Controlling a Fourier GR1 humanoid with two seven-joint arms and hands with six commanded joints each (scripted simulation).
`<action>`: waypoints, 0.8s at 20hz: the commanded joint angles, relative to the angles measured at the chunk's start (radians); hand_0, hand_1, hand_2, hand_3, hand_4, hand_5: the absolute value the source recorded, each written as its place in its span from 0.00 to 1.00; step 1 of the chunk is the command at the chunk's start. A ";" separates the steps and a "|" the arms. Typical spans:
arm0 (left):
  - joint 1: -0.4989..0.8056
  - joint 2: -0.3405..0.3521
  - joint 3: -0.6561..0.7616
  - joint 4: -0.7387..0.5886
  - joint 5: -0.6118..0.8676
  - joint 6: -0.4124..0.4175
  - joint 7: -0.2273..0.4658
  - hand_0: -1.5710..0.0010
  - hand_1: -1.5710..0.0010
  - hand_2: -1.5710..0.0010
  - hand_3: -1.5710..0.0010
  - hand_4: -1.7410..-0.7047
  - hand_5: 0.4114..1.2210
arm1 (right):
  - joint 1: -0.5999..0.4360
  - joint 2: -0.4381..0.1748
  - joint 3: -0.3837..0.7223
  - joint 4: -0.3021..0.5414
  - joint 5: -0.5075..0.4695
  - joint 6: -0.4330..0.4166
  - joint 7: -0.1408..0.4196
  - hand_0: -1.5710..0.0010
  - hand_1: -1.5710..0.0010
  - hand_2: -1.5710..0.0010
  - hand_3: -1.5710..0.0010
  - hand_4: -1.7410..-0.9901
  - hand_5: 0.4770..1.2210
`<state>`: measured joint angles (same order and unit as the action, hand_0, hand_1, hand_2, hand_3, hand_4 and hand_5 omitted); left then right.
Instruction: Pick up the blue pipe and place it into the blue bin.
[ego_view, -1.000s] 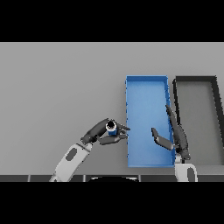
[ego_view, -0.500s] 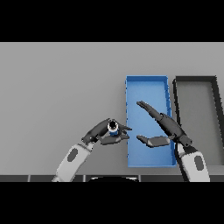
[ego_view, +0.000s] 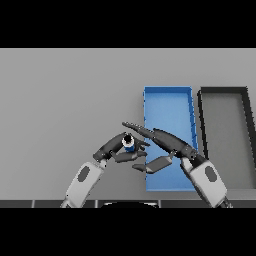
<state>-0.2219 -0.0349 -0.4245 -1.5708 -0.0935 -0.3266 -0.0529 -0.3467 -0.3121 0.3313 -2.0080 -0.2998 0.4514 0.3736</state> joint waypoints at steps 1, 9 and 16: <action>0.012 0.001 0.002 -0.002 0.009 -0.016 -0.001 0.00 0.00 0.00 0.00 0.27 1.00 | -0.032 0.011 0.012 0.008 -0.004 0.001 0.016 1.00 1.00 0.97 1.00 0.67 0.10; 0.037 -0.020 0.017 -0.016 -0.045 -0.040 0.022 0.00 0.00 0.00 0.00 0.27 1.00 | -0.214 0.085 0.051 0.168 0.022 0.043 0.076 0.96 0.93 0.89 0.97 0.72 0.03; 0.036 -0.038 0.029 -0.017 -0.028 -0.048 0.061 0.00 0.00 0.00 0.04 0.08 1.00 | -0.225 0.135 0.090 0.203 0.021 0.048 0.048 0.28 0.28 0.27 0.39 0.25 0.16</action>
<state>-0.1856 -0.0735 -0.3958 -1.5877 -0.1196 -0.3767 0.0067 -0.5718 -0.1760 0.4220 -1.8047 -0.2793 0.4990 0.4211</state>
